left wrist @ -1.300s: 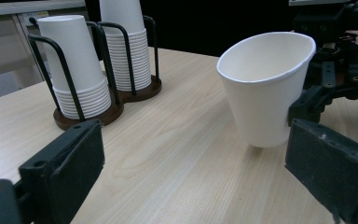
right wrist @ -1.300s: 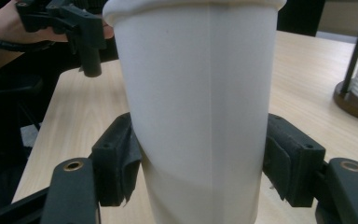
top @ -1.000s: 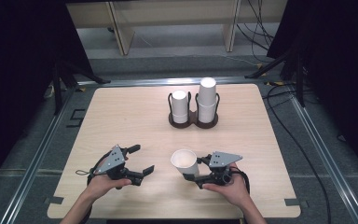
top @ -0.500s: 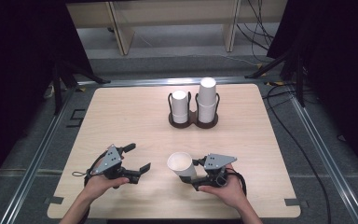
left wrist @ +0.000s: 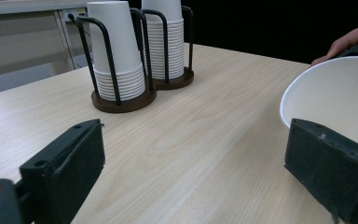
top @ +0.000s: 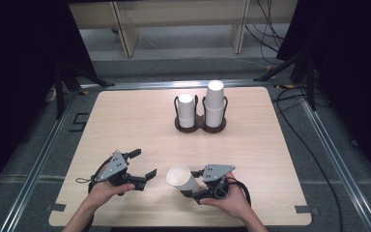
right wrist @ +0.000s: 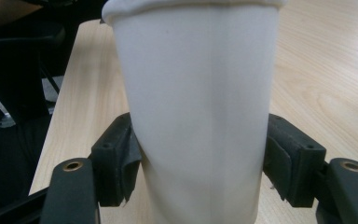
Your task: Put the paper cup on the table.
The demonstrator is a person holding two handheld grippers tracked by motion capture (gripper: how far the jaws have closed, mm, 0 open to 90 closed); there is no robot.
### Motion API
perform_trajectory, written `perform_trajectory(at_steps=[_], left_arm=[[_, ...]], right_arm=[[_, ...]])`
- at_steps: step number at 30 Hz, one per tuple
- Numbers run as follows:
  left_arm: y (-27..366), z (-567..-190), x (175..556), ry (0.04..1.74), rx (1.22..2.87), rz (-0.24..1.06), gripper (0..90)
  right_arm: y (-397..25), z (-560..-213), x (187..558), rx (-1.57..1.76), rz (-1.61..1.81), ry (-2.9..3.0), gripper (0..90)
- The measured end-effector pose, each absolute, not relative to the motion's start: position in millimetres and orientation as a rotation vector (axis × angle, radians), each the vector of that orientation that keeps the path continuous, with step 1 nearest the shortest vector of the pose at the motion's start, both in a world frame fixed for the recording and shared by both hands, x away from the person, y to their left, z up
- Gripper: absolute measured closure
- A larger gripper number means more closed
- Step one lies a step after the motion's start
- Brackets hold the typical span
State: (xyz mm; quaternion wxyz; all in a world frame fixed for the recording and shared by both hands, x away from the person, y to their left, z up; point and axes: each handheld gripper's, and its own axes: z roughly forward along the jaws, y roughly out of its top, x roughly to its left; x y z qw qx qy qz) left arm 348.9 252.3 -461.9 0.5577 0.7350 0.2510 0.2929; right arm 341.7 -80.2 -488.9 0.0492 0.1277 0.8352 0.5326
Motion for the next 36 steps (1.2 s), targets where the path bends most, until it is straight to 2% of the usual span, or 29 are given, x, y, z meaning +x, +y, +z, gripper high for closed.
perform_trajectory(at_steps=[2, 20, 33, 34, 36], left_arm=[[251, -463, 350, 0.550, 1.726, 0.644, 4.5], [254, -463, 353, 0.493, 1.786, 0.689, 4.7], [254, -464, 355, 0.439, 1.822, 0.671, 4.7], [245, -471, 345, 0.604, 1.737, 0.521, 4.7], [243, -473, 344, 0.616, 1.713, 0.490, 4.7]], right_arm=[[-80, -489, 342, 0.375, 1.609, 2.554, 32.9], [-81, -488, 341, 0.400, 1.547, 2.605, 30.0], [-88, -490, 340, 0.440, 1.528, 2.636, 22.9], [-90, -489, 339, 0.462, 1.528, 2.647, 21.4], [-92, -488, 339, 0.464, 1.532, 2.638, 20.2]])
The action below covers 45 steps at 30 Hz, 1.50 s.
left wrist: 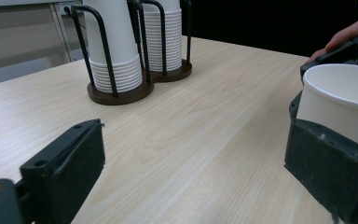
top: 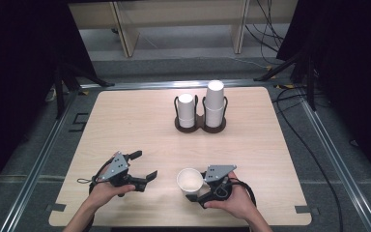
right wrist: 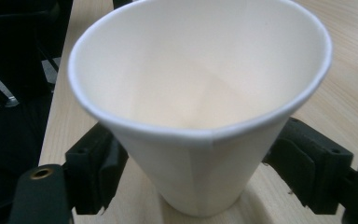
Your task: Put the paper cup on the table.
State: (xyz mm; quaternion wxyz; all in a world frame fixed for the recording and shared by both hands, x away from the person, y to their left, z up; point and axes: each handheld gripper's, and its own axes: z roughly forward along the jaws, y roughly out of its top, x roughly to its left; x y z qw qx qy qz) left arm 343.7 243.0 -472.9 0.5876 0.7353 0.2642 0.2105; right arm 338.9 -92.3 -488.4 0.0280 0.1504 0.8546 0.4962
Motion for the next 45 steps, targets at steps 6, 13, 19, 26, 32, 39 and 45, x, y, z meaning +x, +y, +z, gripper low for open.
perform_trajectory(at_steps=[6, 13, 19, 26, 32, 39, 45], left_arm=[[245, -474, 343, 0.616, 1.711, 0.499, 4.6], [248, -476, 343, 0.620, 1.731, 0.520, 4.4], [249, -479, 343, 0.634, 1.727, 0.531, 4.4], [257, -474, 353, 0.455, 1.801, 0.663, 4.4], [251, -480, 343, 0.617, 1.754, 0.546, 4.4], [251, -480, 342, 0.617, 1.755, 0.547, 4.3], [252, -482, 340, 0.629, 1.754, 0.544, 4.3]], right_arm=[[-109, -484, 337, 0.488, 1.541, 2.625, 19.3], [-133, -479, 333, 0.511, 1.531, 2.597, 19.3], [-152, -479, 330, 0.601, 1.549, 2.543, 17.1], [-173, -473, 333, 0.687, 1.566, 2.440, 17.1], [-191, -472, 337, 0.790, 1.529, 2.309, 17.2], [-207, -474, 342, 0.929, 1.533, 2.190, 16.9], [-223, -472, 347, 1.090, 1.502, 2.062, 17.7]])
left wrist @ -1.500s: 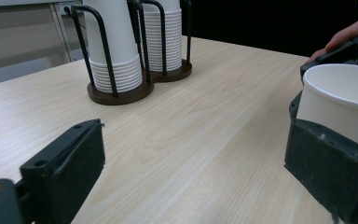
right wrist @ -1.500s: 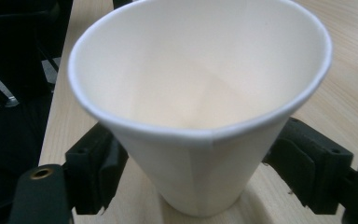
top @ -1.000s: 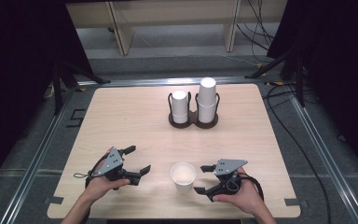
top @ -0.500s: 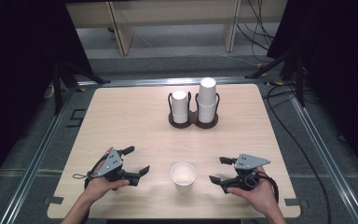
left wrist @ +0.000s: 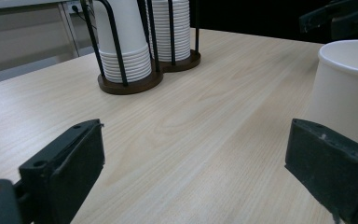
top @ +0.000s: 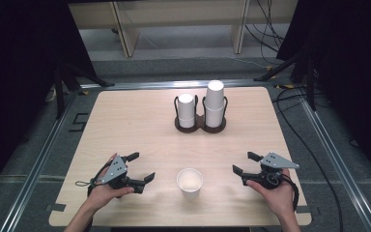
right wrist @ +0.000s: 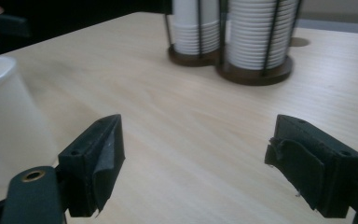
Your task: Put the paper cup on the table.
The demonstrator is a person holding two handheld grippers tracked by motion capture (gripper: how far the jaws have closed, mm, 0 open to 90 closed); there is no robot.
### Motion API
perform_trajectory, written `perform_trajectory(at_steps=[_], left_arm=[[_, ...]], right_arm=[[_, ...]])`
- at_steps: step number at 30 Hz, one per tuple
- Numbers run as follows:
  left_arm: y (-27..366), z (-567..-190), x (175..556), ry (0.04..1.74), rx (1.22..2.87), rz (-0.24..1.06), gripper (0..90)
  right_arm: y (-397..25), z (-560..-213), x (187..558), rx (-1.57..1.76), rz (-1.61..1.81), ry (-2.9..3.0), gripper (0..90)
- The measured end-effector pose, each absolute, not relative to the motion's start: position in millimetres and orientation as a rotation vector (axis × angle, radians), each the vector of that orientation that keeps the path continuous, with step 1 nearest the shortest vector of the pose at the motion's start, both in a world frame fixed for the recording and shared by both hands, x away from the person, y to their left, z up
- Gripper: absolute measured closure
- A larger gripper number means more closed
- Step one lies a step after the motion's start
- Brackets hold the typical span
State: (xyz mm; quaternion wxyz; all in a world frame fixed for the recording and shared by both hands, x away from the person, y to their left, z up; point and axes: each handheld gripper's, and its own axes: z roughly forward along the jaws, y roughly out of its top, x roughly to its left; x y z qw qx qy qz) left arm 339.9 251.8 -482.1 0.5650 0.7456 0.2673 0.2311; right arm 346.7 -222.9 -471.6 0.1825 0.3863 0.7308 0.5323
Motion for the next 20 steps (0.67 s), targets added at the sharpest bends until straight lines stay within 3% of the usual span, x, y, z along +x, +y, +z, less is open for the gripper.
perform_trajectory(at_steps=[20], left_arm=[[247, -483, 339, 0.601, 1.766, 0.519, 4.1]], right_arm=[[-247, -477, 360, 1.190, 1.467, 1.836, 18.1]])
